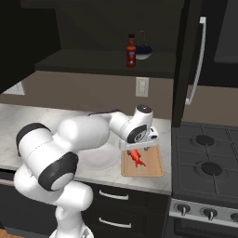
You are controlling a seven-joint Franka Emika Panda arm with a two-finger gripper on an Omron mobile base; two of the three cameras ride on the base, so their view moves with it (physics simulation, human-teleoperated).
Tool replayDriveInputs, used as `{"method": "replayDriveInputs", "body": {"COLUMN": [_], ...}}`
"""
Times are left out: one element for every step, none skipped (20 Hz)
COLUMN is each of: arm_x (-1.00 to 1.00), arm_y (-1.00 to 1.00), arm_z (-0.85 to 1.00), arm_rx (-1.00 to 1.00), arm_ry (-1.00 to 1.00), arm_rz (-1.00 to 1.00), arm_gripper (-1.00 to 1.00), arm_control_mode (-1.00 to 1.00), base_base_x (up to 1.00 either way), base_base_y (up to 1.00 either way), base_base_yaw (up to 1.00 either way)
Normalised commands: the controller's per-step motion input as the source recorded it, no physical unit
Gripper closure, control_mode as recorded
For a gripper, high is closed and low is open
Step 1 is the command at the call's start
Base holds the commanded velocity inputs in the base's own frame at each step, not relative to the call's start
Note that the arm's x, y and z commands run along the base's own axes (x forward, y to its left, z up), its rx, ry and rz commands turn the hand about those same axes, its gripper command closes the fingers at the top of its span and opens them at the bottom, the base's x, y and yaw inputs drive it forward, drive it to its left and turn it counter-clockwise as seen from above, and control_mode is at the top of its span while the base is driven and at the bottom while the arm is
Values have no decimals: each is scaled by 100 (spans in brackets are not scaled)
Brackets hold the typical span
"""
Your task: Pick the fish from the plate and place it on the cutting board. Then pick the condiment bottle from the cabinet and place it next to the cutting board.
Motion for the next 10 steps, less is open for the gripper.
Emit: {"method": "replayDriveInputs", "body": {"arm_x": [-25,-25,-24,-25,-26,-25,-26,-27,-27,-26], "arm_y": [1,1,3,6,8,10,12,16,17,19], "arm_z": [20,21,23,25,27,29,31,31,31,29], "arm_rx": [0,0,0,0,0,0,0,0,0,0], "arm_ry": [-3,-3,-3,-3,-3,-3,-3,-4,-5,-6], "arm_rz": [0,0,0,0,0,0,0,0,0,0], "arm_gripper": [-100,-100,-100,-100,-100,-100,-100,-100,-100,-100], "arm_control_mode": [-100,-100,-100,-100,-100,-100,-100,-100,-100,-100], "base_base_x": [0,0,0,0,0,0,0,0,0,0], "base_base_y": [0,0,0,0,0,0,0,0,0,0], "base_base_yaw": [0,0,0,0,0,0,0,0,0,0]}}
